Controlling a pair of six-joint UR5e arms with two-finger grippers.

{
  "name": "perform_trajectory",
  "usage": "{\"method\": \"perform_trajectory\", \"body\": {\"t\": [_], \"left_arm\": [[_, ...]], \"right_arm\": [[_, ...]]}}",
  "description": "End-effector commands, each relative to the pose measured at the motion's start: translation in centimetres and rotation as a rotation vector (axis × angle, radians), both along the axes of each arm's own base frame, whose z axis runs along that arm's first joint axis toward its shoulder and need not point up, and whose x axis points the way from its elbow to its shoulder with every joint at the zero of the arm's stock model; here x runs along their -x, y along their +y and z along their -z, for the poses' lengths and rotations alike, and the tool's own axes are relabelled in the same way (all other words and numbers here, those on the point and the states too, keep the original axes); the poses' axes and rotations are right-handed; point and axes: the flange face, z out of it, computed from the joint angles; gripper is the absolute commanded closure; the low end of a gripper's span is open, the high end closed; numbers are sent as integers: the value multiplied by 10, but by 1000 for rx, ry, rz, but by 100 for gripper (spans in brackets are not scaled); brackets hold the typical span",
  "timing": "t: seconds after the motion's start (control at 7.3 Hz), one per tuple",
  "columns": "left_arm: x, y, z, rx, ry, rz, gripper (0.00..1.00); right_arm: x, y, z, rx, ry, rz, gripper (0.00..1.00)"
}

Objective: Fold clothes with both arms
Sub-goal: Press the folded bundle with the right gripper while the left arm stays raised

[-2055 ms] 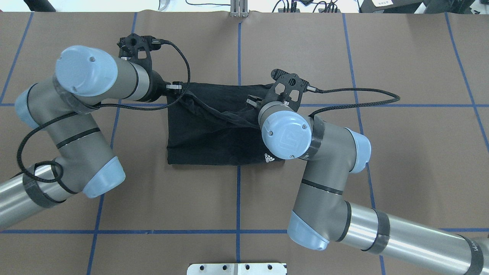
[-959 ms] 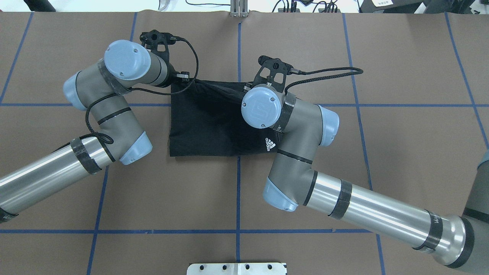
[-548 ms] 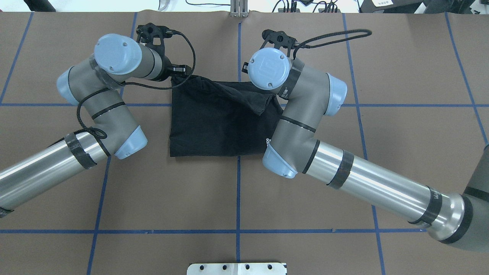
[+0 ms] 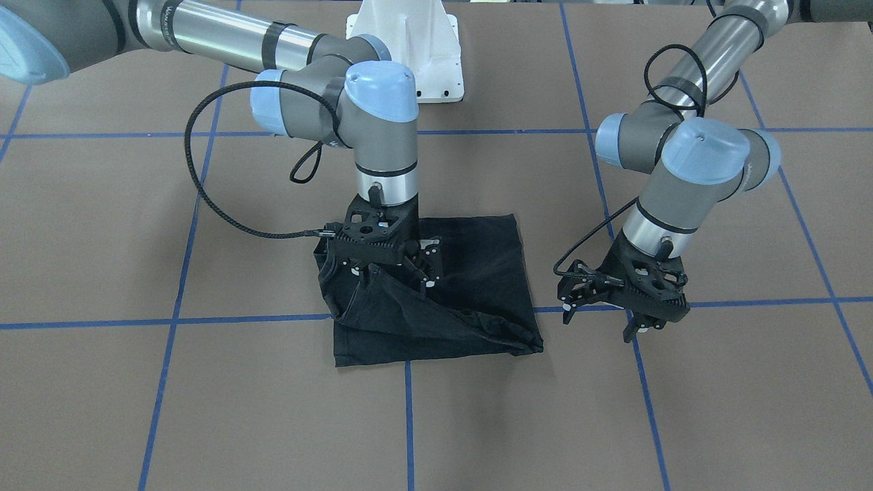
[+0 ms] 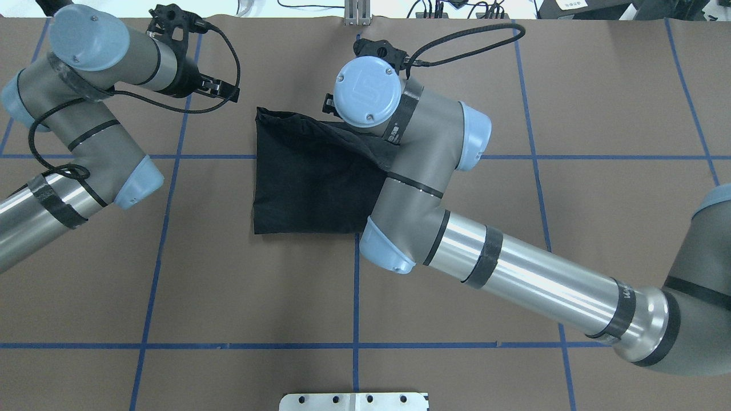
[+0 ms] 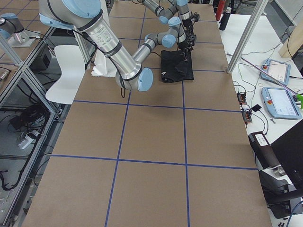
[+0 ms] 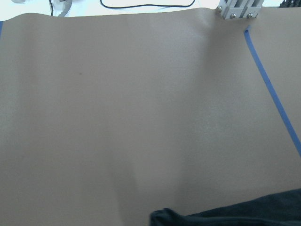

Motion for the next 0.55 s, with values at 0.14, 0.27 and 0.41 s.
{"method": "perform_trajectory", "body": {"t": [0.14, 0.27, 0.41], "left_arm": [[6, -1, -2, -4, -1, -3, 0], [6, -1, -2, -4, -1, -3, 0], [6, 0, -1, -4, 1, -2, 0]], "right_arm": [[67, 62, -12, 0, 69, -4, 43], [83, 57, -23, 20, 104, -6, 73], [88, 53, -29, 21, 124, -15, 95]]}}
